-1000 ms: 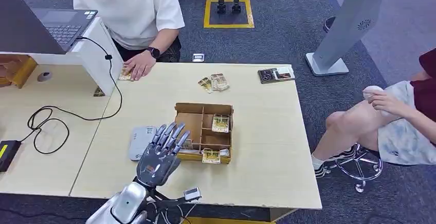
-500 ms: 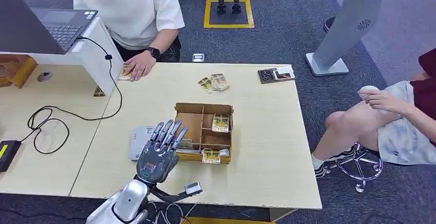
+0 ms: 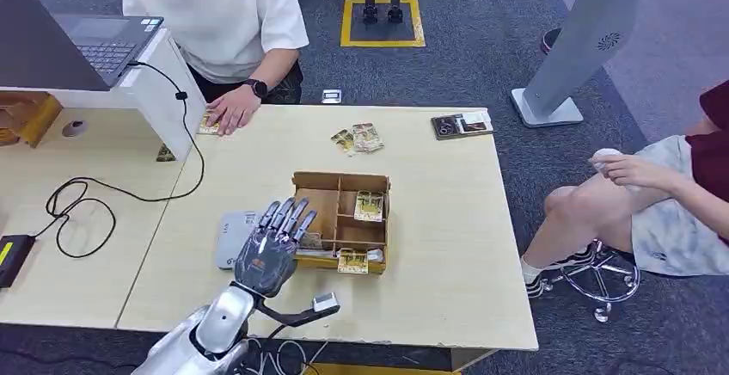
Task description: Pass the card to the sensor for recognition and then transmit it.
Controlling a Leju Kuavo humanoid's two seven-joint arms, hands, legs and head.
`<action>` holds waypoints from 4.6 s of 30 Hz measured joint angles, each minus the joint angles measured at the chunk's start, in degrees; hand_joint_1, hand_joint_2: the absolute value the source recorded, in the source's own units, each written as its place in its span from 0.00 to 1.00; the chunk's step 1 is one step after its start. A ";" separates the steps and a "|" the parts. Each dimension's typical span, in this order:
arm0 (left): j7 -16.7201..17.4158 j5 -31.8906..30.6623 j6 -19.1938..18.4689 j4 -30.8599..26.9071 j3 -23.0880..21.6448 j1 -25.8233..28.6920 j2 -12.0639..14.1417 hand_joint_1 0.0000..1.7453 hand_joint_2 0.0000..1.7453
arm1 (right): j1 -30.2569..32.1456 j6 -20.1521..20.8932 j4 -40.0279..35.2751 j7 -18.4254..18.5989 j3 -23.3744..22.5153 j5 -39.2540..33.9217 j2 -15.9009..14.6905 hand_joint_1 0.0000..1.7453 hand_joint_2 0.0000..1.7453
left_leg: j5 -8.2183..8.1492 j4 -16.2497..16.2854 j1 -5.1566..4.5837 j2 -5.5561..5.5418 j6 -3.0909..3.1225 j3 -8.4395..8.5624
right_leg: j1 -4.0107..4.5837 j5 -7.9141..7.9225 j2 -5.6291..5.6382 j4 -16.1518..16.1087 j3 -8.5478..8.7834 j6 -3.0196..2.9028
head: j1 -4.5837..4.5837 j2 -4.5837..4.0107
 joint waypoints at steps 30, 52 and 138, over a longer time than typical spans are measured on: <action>-0.26 6.95 -0.44 -0.92 -1.33 0.30 0.11 1.00 1.00 | -0.02 0.74 0.79 0.59 0.00 -0.13 0.20 0.00 1.00 | 0.00 0.00 0.00 -0.02 0.00 -0.01 | 0.00 0.00 -0.01 0.00 0.01 0.00 | 0.00 0.00; -1.01 5.53 6.69 -3.82 -1.12 1.57 0.55 0.16 1.00 | 0.00 0.50 1.18 0.48 -0.09 -0.28 0.50 0.00 1.00 | 0.00 0.00 0.00 -0.02 0.00 -0.02 | 0.00 0.00 -0.01 0.00 0.01 0.00 | 0.00 0.00; -3.74 16.81 5.25 -8.48 1.05 2.06 0.85 1.00 1.00 | -0.05 0.70 1.49 0.24 -0.57 -0.35 0.55 0.00 1.00 | 0.00 0.00 0.00 -0.02 0.00 0.00 | 0.00 0.00 -0.01 0.00 0.03 0.00 | -0.02 0.00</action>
